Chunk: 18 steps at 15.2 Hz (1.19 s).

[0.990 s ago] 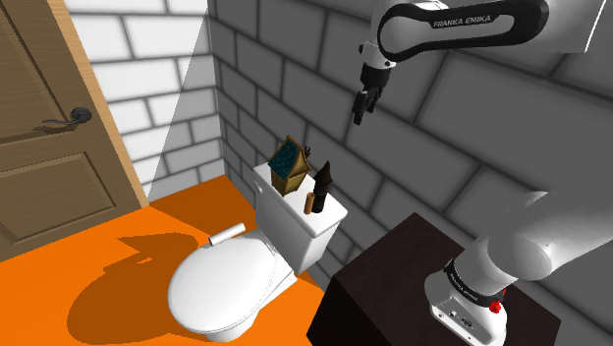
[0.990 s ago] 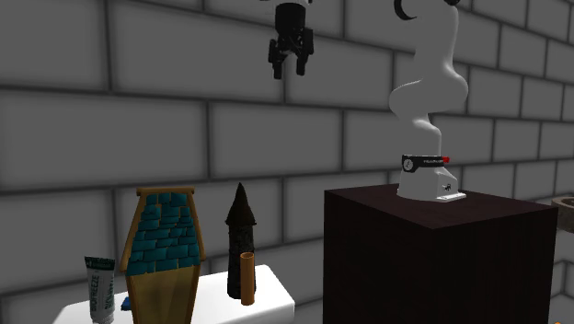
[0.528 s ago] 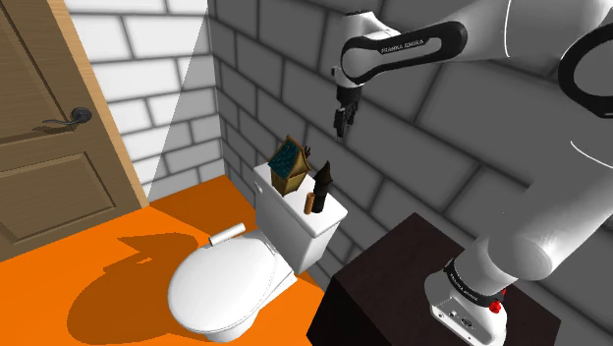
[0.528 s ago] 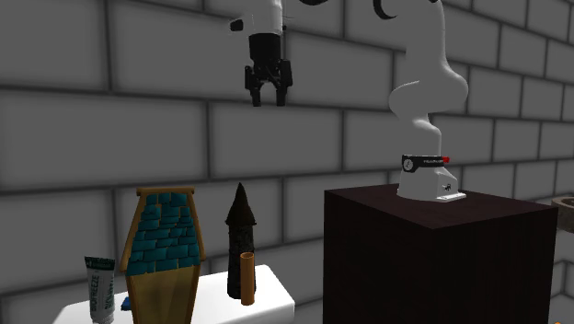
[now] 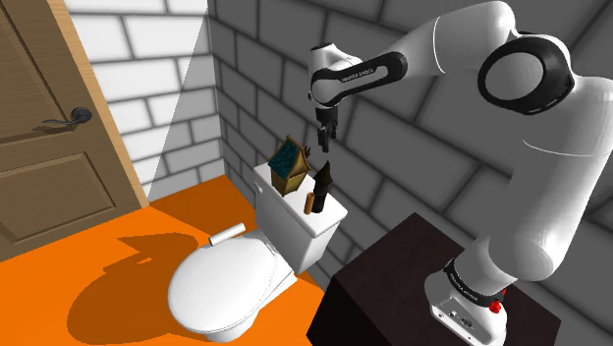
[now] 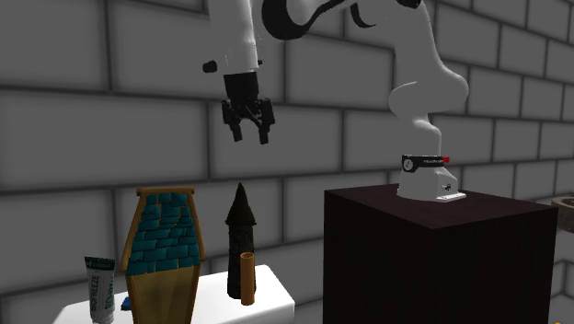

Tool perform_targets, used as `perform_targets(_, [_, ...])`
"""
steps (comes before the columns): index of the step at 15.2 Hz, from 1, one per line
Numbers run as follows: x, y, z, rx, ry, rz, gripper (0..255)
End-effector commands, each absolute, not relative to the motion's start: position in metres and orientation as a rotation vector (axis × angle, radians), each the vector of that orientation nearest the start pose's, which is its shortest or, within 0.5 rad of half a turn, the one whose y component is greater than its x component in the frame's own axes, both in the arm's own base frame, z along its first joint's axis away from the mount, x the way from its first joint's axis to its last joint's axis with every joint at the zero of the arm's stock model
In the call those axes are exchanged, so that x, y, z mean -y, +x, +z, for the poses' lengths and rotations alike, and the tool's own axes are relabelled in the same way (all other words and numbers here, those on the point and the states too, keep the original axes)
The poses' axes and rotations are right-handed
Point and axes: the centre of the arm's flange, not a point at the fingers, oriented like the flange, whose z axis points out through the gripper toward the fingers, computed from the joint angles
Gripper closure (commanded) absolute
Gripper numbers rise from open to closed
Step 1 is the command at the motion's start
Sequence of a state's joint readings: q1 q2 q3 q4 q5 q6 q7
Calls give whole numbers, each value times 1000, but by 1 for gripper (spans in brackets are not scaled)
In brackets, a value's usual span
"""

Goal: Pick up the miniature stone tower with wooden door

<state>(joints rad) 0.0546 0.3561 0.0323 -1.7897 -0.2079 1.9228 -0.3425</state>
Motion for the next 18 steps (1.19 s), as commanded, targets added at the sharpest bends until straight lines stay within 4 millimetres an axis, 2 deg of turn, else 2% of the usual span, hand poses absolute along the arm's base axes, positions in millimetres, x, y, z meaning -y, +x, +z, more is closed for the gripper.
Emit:
perform_targets(1, [-42, 632, 310, 892, -3140, 452, 0])
perform_targets(12, [-62, 694, 162, 1156, -3046, 737, 0])
perform_targets(13, [-63, 698, 152, 1173, -3038, 756, 0])
perform_targets(18, [-63, 698, 125, 1173, -3038, 756, 0])
